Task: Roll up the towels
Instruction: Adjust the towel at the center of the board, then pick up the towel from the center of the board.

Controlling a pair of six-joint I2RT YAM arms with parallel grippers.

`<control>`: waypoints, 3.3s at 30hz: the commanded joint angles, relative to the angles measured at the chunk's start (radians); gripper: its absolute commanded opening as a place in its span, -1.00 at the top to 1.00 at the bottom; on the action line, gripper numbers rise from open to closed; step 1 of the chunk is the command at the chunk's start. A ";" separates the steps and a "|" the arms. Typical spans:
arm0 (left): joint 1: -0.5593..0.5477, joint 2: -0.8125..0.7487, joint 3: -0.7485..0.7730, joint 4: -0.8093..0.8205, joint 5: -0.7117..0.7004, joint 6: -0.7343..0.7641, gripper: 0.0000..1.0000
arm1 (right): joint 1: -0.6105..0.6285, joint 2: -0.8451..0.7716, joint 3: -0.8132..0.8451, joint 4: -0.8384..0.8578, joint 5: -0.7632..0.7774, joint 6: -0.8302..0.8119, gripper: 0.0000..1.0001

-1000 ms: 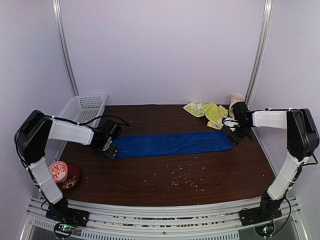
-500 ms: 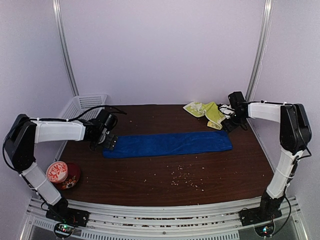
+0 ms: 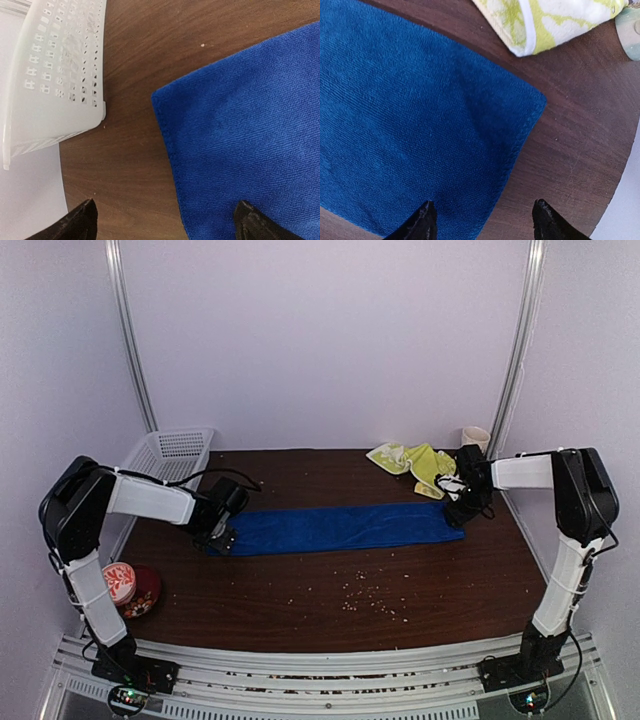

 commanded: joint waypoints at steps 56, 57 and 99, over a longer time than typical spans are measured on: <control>-0.163 -0.444 -0.063 -0.043 0.215 -0.068 -0.96 | -0.356 -0.080 -0.170 -0.129 -0.604 0.205 -0.44; -0.165 -0.451 -0.067 -0.043 0.212 -0.068 -0.96 | -0.358 -0.082 -0.177 -0.128 -0.602 0.209 -0.43; -0.227 -0.425 -0.021 -0.022 0.155 -0.123 -0.96 | -0.358 -0.014 -0.271 -0.033 -0.642 0.337 0.53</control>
